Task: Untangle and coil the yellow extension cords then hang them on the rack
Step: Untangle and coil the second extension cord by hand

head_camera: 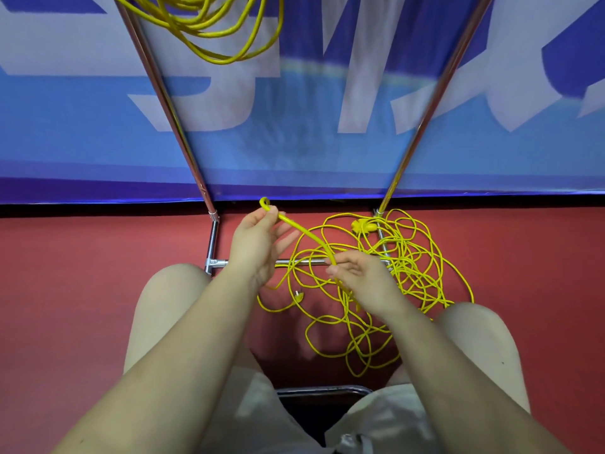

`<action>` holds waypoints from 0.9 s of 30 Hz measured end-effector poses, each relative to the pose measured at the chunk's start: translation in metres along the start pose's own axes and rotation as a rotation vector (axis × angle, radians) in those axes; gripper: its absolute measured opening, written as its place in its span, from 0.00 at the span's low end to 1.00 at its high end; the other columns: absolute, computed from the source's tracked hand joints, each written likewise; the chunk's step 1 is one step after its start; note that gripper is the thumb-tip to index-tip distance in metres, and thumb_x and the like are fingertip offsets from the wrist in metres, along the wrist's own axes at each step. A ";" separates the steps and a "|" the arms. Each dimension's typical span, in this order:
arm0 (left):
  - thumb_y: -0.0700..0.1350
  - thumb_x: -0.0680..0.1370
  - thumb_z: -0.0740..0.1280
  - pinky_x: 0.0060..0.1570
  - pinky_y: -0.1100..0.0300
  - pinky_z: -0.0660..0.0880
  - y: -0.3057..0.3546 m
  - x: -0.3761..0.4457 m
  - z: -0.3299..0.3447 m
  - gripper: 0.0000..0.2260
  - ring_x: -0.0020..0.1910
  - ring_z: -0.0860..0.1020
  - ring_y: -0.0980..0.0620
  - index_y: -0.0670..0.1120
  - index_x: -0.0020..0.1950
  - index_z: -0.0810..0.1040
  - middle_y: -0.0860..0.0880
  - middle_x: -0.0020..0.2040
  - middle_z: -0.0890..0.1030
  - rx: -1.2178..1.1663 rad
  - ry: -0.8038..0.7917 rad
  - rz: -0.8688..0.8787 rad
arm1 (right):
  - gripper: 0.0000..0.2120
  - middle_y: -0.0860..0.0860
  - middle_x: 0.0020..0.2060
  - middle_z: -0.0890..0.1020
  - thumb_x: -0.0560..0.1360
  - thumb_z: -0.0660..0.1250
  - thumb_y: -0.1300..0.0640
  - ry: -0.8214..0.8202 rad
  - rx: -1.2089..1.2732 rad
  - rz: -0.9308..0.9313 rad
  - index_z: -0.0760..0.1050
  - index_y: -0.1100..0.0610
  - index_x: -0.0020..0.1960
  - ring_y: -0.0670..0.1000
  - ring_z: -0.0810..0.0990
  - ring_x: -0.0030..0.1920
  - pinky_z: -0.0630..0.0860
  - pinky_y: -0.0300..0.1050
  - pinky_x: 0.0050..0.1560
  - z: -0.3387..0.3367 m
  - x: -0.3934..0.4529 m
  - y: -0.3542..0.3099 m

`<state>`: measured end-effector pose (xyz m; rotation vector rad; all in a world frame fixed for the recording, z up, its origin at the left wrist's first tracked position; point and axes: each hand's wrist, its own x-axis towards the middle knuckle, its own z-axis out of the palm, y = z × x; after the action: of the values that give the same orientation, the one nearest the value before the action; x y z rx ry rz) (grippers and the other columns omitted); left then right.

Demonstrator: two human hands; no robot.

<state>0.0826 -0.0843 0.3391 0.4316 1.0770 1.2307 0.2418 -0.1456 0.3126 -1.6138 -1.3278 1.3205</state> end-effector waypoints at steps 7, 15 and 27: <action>0.48 0.82 0.56 0.50 0.58 0.70 -0.041 -0.014 -0.007 0.09 0.51 0.78 0.55 0.53 0.53 0.76 0.53 0.53 0.80 0.471 -0.288 -0.097 | 0.01 0.52 0.39 0.78 0.78 0.61 0.61 0.145 0.743 0.303 0.70 0.57 0.50 0.49 0.79 0.39 0.78 0.48 0.38 -0.004 0.017 -0.043; 0.36 0.82 0.56 0.41 0.64 0.74 -0.049 -0.024 -0.020 0.08 0.40 0.78 0.57 0.47 0.50 0.72 0.49 0.43 0.79 0.636 -0.394 -0.019 | 0.04 0.54 0.38 0.82 0.79 0.60 0.61 0.193 0.958 0.320 0.71 0.61 0.53 0.52 0.80 0.45 0.81 0.50 0.33 -0.012 0.037 -0.053; 0.37 0.82 0.54 0.37 0.43 0.79 -0.017 -0.002 -0.024 0.07 0.44 0.81 0.48 0.45 0.48 0.70 0.45 0.48 0.79 -0.210 -0.042 -0.260 | 0.15 0.54 0.49 0.78 0.77 0.64 0.63 -0.157 -0.015 0.147 0.72 0.63 0.62 0.47 0.76 0.49 0.71 0.28 0.44 0.025 0.002 0.011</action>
<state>0.0716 -0.0986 0.3151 0.1496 0.9246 1.0841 0.2209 -0.1497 0.2945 -1.6741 -1.3338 1.5564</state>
